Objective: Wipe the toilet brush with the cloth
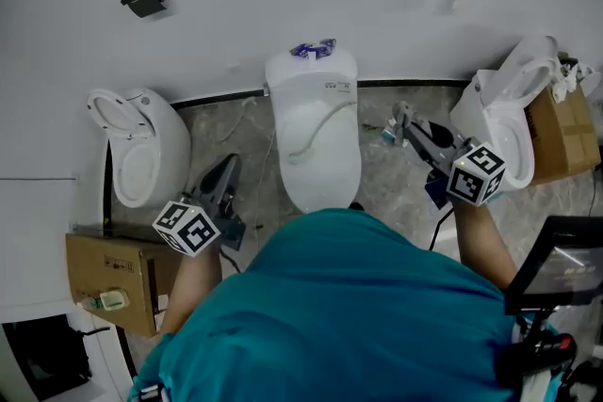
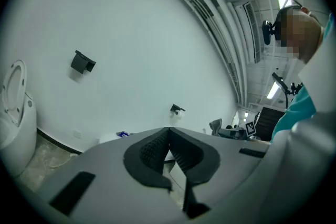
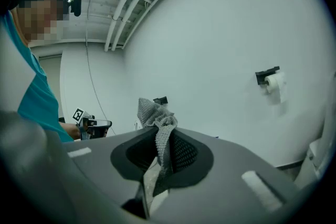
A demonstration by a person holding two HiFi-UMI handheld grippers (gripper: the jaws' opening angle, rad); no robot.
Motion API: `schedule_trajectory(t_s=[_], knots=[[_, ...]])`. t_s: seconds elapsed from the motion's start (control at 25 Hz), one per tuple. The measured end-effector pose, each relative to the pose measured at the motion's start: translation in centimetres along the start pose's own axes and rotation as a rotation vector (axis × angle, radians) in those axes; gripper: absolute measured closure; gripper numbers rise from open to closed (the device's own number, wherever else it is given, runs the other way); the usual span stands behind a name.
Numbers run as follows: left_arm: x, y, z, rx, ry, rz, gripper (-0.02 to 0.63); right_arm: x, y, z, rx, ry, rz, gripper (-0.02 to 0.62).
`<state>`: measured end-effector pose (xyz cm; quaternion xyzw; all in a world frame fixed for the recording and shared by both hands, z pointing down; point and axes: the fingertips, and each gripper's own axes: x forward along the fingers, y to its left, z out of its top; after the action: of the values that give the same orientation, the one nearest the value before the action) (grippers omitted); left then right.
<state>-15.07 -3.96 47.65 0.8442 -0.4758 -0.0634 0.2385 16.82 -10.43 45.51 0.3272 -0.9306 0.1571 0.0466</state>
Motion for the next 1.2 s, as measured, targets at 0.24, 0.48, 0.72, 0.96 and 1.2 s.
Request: schedule_trajectory(t_s=[0.24,0.48,0.72,0.96,1.2], knots=[[8.9,0.3,-2.9,0.041,0.132,0.056,0.6,2.2,-7.3,1.4,0.006,0.035,0.083,0.549],[13.1,4.7,-8.1,0.163,0.34,0.045,0.598,4.5,-9.8,-0.8,0.034,0.071,0.054,0.549],[17.0,9.5,-16.1,0.345,0.631,-0.068,0.476,6.1,-10.7,-3.4,0.045,0.134,0.022,0.549],[18.4,17.1,-27.3,0.547,0.922,-0.169,0.378,10.0,-9.9,-6.9,0.056,0.201,0.003,0.549],[19.1,21.5,-37.1,0.71,1.157,-0.203,0.332,10.8,-10.9,-10.7,0.079,0.244,0.029,0.549]])
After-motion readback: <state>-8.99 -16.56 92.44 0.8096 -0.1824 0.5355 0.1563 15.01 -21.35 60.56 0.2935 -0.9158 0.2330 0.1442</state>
